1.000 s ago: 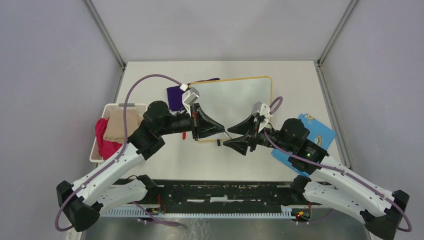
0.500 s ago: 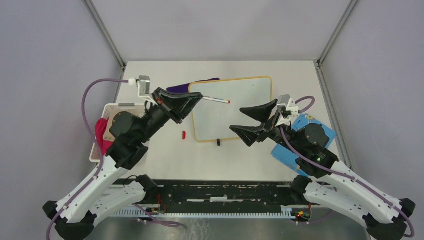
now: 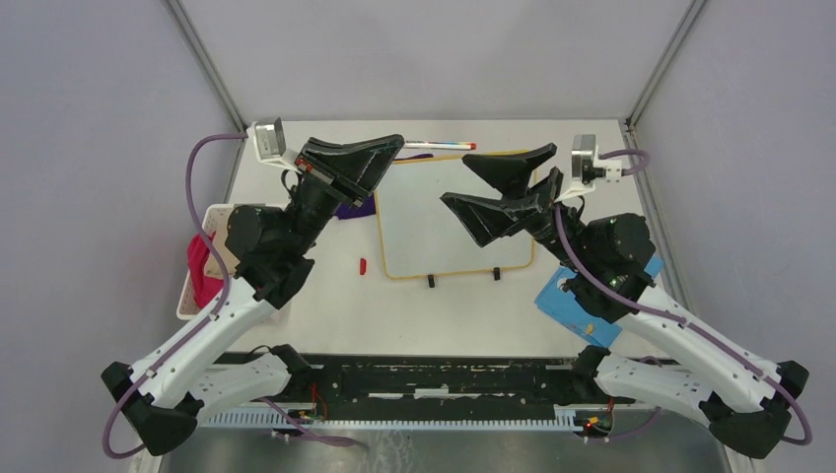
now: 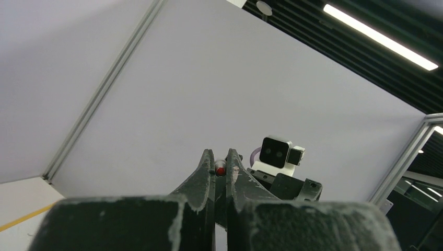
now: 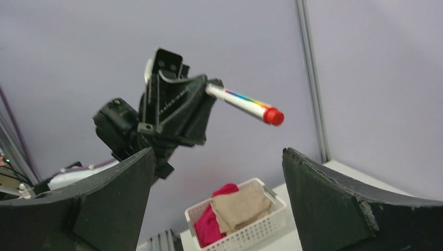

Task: Write a sentence on the whiteboard
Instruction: Adjust the whiteboard marker.

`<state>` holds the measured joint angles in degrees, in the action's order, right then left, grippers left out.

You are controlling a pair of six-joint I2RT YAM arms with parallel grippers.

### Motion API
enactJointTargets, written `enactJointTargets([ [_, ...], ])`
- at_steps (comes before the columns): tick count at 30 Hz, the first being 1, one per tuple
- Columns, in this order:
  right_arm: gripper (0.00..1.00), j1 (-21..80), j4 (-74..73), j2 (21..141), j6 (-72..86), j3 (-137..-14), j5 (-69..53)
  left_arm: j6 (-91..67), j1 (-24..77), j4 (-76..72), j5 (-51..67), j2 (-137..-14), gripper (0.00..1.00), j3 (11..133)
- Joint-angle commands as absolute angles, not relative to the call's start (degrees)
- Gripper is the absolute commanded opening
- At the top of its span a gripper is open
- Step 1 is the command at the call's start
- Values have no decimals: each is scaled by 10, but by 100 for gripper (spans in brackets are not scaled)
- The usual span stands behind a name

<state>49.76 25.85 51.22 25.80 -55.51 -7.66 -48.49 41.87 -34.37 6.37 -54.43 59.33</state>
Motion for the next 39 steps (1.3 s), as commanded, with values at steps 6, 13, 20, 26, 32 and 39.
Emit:
enactJointTargets([
  [6,90,494,363,571,328,-632,-76,-544,421,-462,61,-565,2,629],
  [13,88,461,399,623,404,-682,-161,-543,421,-465,57,-563,2,633],
  [20,83,430,437,660,462,-721,-220,-546,421,-461,62,-565,2,634],
  [26,68,418,460,686,507,-743,-235,-553,421,-461,62,-573,2,634],
  [32,60,416,471,705,539,-761,-254,-558,421,-449,67,-576,2,638],
  [39,49,412,466,712,561,-766,-267,-557,421,-429,64,-572,2,637],
])
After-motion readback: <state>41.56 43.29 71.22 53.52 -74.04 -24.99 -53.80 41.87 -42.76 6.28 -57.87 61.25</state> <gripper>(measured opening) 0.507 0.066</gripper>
